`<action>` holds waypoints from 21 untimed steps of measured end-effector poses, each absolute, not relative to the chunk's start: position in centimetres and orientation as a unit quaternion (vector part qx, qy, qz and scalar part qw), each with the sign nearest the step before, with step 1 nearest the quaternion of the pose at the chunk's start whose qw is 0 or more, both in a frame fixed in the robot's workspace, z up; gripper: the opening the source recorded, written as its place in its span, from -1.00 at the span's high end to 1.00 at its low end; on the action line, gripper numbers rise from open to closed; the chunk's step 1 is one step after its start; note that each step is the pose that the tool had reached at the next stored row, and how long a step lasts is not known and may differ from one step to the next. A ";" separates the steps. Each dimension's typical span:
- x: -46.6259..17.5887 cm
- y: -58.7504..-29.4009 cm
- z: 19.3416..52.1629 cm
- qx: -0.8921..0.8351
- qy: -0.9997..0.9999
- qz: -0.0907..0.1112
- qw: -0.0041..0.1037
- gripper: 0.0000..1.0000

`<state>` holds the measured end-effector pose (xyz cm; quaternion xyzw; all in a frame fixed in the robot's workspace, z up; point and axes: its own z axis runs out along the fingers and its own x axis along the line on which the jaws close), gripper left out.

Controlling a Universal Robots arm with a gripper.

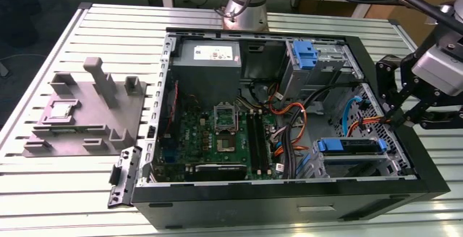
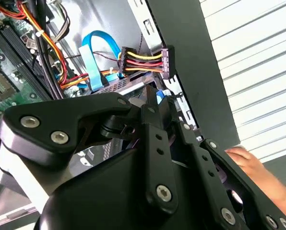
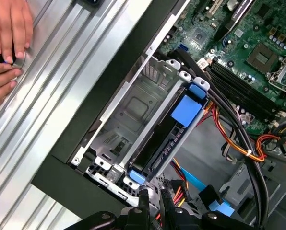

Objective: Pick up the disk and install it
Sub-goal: 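Insert the first disk wire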

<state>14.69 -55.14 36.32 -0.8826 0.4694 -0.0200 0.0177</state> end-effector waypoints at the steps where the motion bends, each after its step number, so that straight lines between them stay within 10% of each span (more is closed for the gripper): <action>1: 14.7 -55.1 36.3 -0.883 0.469 -0.020 0.018 0.53; 21: 14.7 -55.0 36.3 -0.895 0.445 -0.020 0.018 0.53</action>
